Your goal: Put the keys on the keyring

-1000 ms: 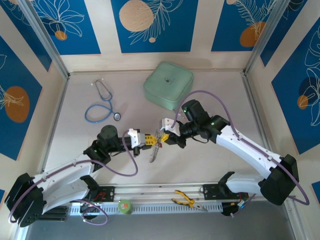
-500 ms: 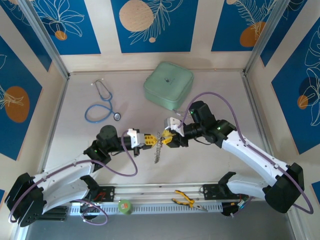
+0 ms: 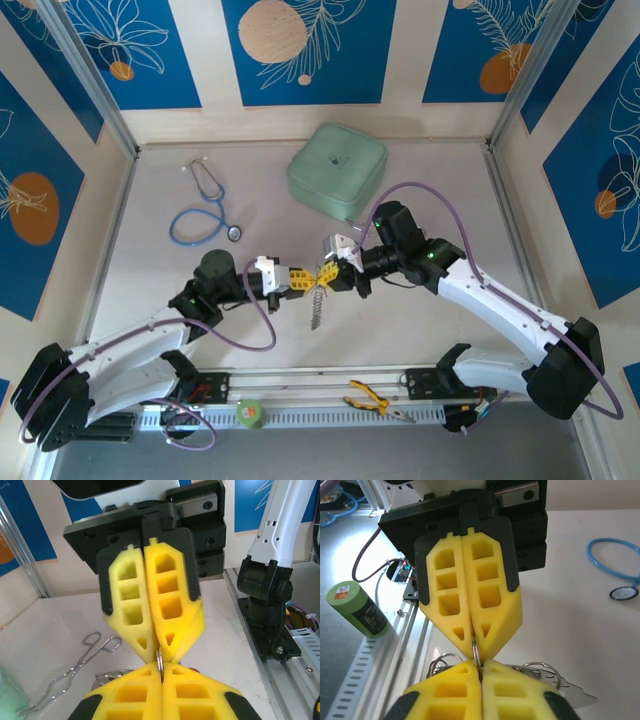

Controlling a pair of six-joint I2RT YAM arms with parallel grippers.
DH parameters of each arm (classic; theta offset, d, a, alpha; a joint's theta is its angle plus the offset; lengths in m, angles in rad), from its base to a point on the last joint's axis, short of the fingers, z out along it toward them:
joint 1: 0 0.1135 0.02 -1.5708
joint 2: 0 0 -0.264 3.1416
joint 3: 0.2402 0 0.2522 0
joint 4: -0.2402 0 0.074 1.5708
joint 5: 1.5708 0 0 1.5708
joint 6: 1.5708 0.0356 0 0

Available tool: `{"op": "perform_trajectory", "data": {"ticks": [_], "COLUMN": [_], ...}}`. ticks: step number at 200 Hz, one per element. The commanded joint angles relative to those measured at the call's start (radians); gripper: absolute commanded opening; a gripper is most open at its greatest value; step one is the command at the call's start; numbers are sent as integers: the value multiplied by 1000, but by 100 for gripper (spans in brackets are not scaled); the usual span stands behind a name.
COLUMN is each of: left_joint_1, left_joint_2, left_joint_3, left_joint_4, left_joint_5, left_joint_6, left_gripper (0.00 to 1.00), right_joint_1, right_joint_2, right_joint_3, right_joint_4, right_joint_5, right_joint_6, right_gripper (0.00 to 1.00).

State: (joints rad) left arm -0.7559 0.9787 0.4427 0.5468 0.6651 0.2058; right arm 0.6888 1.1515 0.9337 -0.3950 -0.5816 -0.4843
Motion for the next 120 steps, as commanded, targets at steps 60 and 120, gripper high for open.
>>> {"op": "perform_trajectory", "data": {"ticks": [60,120], "left_joint_1": [-7,-7], "left_joint_2": [-24,-6], "left_joint_3": [46,97], "left_joint_4": [-176,-269], "left_joint_5": [-114,-116], "left_joint_6": [102,147], "left_gripper": [35,32], "right_joint_1": [29,115], "right_joint_2": [43,124], "right_joint_3": [139,267], "right_joint_4": [-247,-402], "right_joint_5": [185,369], "right_joint_6": [-153,-260], "right_gripper": [0,0]}}
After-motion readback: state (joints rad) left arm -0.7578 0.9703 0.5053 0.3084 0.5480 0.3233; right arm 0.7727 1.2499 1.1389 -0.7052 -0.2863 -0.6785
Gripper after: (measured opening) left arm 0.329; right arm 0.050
